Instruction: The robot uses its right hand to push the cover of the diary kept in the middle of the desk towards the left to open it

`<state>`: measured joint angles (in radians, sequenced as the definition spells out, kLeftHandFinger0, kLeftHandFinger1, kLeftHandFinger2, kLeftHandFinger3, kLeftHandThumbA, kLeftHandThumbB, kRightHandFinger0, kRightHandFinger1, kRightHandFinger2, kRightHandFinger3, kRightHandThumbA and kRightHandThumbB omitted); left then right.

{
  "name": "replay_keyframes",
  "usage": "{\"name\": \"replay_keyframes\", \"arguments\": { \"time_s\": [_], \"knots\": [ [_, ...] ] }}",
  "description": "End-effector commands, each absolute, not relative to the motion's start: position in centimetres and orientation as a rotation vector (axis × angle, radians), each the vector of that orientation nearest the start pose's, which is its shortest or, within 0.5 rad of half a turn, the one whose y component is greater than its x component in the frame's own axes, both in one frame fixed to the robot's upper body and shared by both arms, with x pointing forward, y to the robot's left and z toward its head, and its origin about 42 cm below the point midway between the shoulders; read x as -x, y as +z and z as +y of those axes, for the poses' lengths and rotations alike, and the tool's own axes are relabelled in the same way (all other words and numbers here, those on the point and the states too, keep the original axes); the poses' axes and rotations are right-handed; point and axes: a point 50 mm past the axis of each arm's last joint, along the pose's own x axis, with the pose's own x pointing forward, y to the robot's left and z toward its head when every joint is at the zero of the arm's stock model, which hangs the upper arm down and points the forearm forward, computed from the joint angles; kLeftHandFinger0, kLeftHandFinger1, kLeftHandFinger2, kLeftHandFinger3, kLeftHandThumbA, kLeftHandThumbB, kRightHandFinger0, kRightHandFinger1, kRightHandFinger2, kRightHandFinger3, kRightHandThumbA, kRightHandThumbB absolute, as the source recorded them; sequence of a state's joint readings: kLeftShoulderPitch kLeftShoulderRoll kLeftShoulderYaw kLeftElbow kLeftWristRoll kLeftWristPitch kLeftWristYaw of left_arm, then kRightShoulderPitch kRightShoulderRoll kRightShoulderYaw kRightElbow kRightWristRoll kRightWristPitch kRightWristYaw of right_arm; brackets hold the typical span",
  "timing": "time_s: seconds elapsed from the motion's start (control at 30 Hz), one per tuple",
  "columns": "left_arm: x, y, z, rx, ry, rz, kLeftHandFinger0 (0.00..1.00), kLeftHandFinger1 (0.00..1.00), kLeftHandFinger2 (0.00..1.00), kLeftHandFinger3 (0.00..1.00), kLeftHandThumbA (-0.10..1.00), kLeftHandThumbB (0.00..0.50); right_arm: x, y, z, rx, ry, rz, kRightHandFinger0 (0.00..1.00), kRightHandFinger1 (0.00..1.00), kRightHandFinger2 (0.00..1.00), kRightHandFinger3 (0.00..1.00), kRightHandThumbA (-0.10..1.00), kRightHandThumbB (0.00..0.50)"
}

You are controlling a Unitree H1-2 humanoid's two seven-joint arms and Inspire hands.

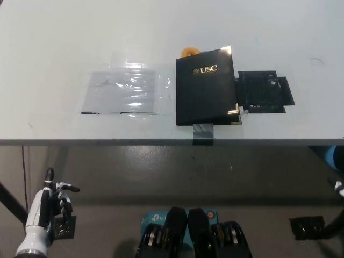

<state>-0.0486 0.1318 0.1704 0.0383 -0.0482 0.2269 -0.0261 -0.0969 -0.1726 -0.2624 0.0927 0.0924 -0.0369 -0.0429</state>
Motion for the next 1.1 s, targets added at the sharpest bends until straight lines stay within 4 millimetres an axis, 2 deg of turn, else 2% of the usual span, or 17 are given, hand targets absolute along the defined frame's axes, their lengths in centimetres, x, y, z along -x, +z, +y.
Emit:
{"name": "replay_keyframes", "arguments": {
  "time_s": [0.0, 0.07, 0.1, 0.2, 0.23, 0.43, 0.47, 0.57, 0.6, 0.7, 0.73, 0.77, 0.83, 0.9, 0.93, 0.97, 1.07],
  "knots": [
    [-29.8, 10.3, 30.3, -0.077, 0.158, 0.168, 0.07, 0.13, 0.14, 0.34, 1.00, 0.500, -32.3, 16.6, -33.3, 0.106, -0.221, -0.216, 0.79, 0.89, 0.95, 0.96, 1.00, 0.270],
    [-29.9, 10.3, 30.3, -0.069, 0.160, 0.169, 0.07, 0.14, 0.15, 0.34, 1.00, 0.482, -32.7, 18.2, -32.7, 0.107, -0.195, -0.271, 0.79, 0.89, 0.95, 0.96, 1.00, 0.243],
    [-29.9, 10.3, 30.3, -0.069, 0.158, 0.166, 0.07, 0.13, 0.13, 0.33, 1.00, 0.494, -32.9, 18.9, -32.4, 0.115, -0.175, -0.299, 0.80, 0.90, 0.96, 0.98, 1.00, 0.217],
    [-29.8, 10.3, 30.5, -0.079, 0.158, 0.171, 0.09, 0.14, 0.15, 0.33, 1.00, 0.491, -33.2, 20.3, -31.7, 0.108, -0.157, -0.334, 0.80, 0.89, 0.96, 0.99, 1.00, 0.208],
    [-29.8, 10.4, 30.5, -0.077, 0.160, 0.172, 0.10, 0.15, 0.17, 0.34, 1.00, 0.492, -33.6, 21.8, -31.0, 0.118, -0.135, -0.382, 0.80, 0.90, 0.96, 0.99, 1.00, 0.172],
    [-29.8, 10.4, 30.5, -0.077, 0.162, 0.175, 0.11, 0.15, 0.15, 0.33, 1.00, 0.500, -35.2, 25.7, -28.4, 0.114, -0.095, -0.459, 0.78, 0.88, 0.93, 0.98, 1.00, 0.150],
    [-29.8, 10.4, 30.5, -0.073, 0.161, 0.174, 0.11, 0.15, 0.15, 0.33, 1.00, 0.500, -35.8, 26.3, -27.9, 0.106, -0.082, -0.463, 0.78, 0.88, 0.94, 0.99, 1.00, 0.125],
    [-29.8, 10.4, 30.5, -0.072, 0.161, 0.175, 0.11, 0.15, 0.14, 0.33, 1.00, 0.500, -36.4, 26.7, -27.6, 0.089, -0.067, -0.456, 0.81, 0.90, 0.96, 1.00, 1.00, 0.091],
    [-29.8, 10.4, 30.5, -0.071, 0.162, 0.175, 0.11, 0.15, 0.13, 0.32, 1.00, 0.500, -37.5, 27.0, -27.2, 0.053, -0.039, -0.423, 0.89, 0.96, 1.00, 1.00, 1.00, 0.048],
    [-29.8, 10.4, 30.5, -0.078, 0.156, 0.172, 0.11, 0.15, 0.15, 0.33, 1.00, 0.500, -39.7, 27.3, -26.7, -0.070, -0.025, -0.340, 0.90, 0.98, 1.00, 1.00, 1.00, 0.105],
    [-29.9, 10.3, 30.5, -0.076, 0.156, 0.170, 0.11, 0.14, 0.15, 0.32, 1.00, 0.500, -40.3, 27.4, -26.5, -0.108, -0.039, -0.301, 0.90, 0.99, 1.00, 1.00, 1.00, 0.157],
    [-29.7, 10.2, 30.4, -0.072, 0.153, 0.172, 0.10, 0.14, 0.14, 0.32, 1.00, 0.500, -40.7, 27.5, -26.4, -0.130, -0.060, -0.265, 0.90, 1.00, 1.00, 1.00, 1.00, 0.167],
    [-29.8, 10.2, 30.4, -0.071, 0.156, 0.175, 0.09, 0.14, 0.14, 0.31, 1.00, 0.487, -41.7, 27.9, -25.6, -0.208, -0.066, -0.199, 1.00, 1.00, 1.00, 1.00, 1.00, 0.167],
    [-29.8, 10.2, 30.2, -0.063, 0.158, 0.174, 0.09, 0.14, 0.14, 0.31, 1.00, 0.495, -42.3, 28.2, -25.3, -0.279, -0.079, -0.162, 1.00, 1.00, 1.00, 1.00, 1.00, 0.171],
    [-29.9, 10.1, 30.2, -0.071, 0.155, 0.171, 0.09, 0.15, 0.14, 0.32, 1.00, 0.487, -43.2, 27.8, -24.5, -0.362, -0.093, -0.125, 1.00, 1.00, 1.00, 1.00, 1.00, 0.127],
    [-29.9, 10.1, 30.2, -0.070, 0.155, 0.169, 0.08, 0.15, 0.14, 0.32, 1.00, 0.495, -43.6, 27.6, -24.3, -0.405, -0.093, -0.109, 1.00, 1.00, 1.00, 1.00, 1.00, 0.111],
    [-29.7, 10.0, 30.0, -0.060, 0.152, 0.174, 0.07, 0.13, 0.13, 0.31, 1.00, 0.489, -44.9, 26.2, -23.2, -0.537, -0.103, -0.037, 1.00, 1.00, 1.00, 1.00, 1.00, 0.099]
  ]
}}
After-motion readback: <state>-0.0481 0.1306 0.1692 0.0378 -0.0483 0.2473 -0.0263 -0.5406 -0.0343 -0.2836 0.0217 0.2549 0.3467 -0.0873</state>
